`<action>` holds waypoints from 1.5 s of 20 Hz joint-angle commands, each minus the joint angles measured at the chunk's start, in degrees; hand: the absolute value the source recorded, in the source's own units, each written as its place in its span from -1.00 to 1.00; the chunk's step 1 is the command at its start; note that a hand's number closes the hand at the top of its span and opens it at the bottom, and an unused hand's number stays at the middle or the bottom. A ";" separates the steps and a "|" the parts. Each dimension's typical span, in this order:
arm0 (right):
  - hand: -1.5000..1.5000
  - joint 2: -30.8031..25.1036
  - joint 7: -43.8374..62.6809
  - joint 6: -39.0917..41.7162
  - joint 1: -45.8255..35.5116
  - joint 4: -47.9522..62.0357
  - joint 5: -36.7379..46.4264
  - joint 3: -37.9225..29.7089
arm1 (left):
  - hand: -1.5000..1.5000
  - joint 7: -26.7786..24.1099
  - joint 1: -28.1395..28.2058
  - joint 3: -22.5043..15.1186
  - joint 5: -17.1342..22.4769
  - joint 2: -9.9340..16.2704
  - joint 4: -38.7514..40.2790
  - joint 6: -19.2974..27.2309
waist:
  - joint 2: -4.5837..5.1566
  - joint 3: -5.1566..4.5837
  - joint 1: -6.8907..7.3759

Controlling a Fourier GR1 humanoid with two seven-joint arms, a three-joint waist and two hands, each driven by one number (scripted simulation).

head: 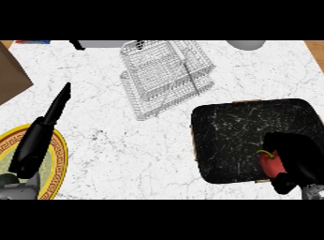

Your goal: Pick the bell pepper from the tray and place it in the tiered basket

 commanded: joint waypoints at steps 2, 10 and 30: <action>1.00 8.65 21.38 -3.38 7.83 -1.98 3.72 -8.36 | 0.00 0.95 1.64 1.73 0.00 0.44 -0.27 0.97 | -0.92 -0.09 -4.66; 1.00 20.96 46.30 -9.83 18.15 -23.55 18.60 3.76 | 0.00 1.35 1.99 0.53 -0.09 -0.02 -2.23 0.42 | -0.79 -0.11 -2.20; 1.00 21.21 61.77 4.88 -14.17 -36.10 34.18 26.28 | 0.00 4.00 -2.04 -2.69 -1.08 -2.15 -2.83 -0.61 | 0.46 -0.22 2.50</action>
